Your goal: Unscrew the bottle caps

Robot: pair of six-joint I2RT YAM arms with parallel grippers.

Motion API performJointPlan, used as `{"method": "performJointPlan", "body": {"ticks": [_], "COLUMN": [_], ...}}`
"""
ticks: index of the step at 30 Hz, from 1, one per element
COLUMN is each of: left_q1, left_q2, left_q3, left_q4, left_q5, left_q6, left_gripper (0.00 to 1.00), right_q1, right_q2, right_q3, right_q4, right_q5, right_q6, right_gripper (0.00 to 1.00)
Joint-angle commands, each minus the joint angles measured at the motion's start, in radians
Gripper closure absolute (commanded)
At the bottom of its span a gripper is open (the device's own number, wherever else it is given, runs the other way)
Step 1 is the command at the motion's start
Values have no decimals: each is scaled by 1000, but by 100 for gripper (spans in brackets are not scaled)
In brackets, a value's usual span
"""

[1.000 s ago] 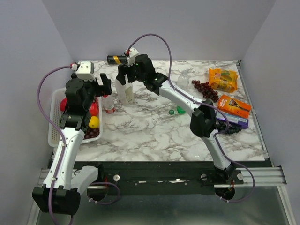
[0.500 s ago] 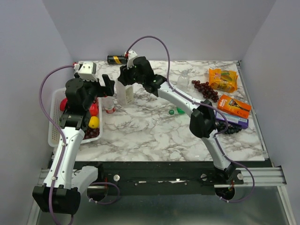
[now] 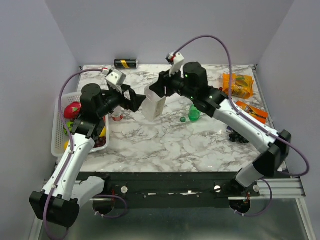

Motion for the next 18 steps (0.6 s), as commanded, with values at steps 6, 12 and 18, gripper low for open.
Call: {"method": "performJointPlan", "body": {"ticks": [6,12,18], "left_q1": [-268,-388,-485], "left_q2": [-18,1,57], "left_q3": [-23,-20,-16], "left_q4": [27,-37,-91], "left_q5": [150,87,11], "left_q6": [157,246,299], "left_gripper": [1,1,1], "right_q1": [-62,-102,-108], "right_q2": [-326,-450,-521], "right_q3": [-339,-445,-520], "right_q4": [67,72,119], "right_q5": [-131,-135,-126], "right_q6": [120,166,218], "right_gripper": [99,99,99]}}
